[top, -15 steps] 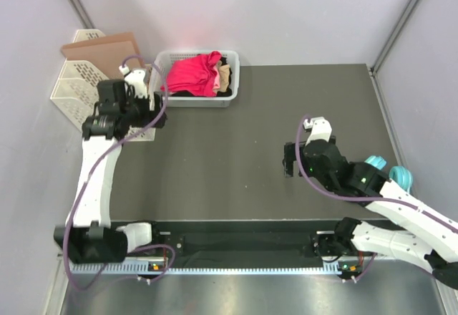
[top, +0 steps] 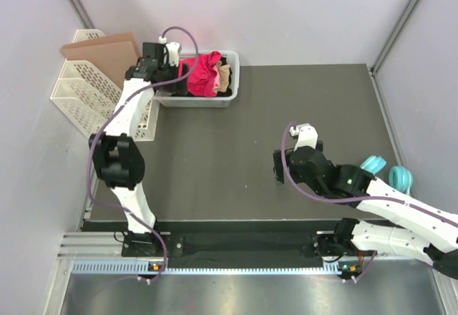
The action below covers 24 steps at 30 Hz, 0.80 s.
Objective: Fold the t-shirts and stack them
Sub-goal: Grab crumpled tshirt from bin with the left arm
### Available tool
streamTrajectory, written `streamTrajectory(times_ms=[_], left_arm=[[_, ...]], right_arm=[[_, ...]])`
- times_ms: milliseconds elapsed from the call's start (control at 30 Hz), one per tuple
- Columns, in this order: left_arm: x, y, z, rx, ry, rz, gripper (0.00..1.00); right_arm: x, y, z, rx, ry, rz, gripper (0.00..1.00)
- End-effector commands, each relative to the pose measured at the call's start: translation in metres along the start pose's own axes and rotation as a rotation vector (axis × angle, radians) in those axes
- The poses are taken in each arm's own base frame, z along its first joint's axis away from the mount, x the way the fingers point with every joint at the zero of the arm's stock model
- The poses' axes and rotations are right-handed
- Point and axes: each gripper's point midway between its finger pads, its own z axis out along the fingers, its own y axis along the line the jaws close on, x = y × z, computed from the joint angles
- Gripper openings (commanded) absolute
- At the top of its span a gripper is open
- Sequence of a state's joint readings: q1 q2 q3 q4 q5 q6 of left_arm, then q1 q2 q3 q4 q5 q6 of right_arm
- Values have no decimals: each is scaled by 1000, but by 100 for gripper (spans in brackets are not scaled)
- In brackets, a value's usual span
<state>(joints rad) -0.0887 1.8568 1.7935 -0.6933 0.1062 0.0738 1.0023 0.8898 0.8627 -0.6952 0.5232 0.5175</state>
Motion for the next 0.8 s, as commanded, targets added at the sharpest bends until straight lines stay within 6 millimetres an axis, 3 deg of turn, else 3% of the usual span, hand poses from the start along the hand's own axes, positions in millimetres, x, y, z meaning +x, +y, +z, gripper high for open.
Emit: streamTrajectory(times_ms=[0,167,333,533,600,767], left_arm=[[-43,-1,9,-23,-88,36,80],[-55,-18,38,-25,-94,99,80],[-51,-36,65,7,-71,120,79],[-56,-55,86,16,-84,159,80],[-67,-60,86,22,-108,151,80],[-69,-61,103,11,-115,149,79]], right_arm=[[-7,14,9,-20,-41,-10,99],[-6,23,17,-35,-31,-40,100],[-2,26,22,-33,-15,-56,100],[2,25,21,-33,-9,-52,99],[4,23,19,-31,-7,-44,98],[8,19,15,-36,-7,-22,96]])
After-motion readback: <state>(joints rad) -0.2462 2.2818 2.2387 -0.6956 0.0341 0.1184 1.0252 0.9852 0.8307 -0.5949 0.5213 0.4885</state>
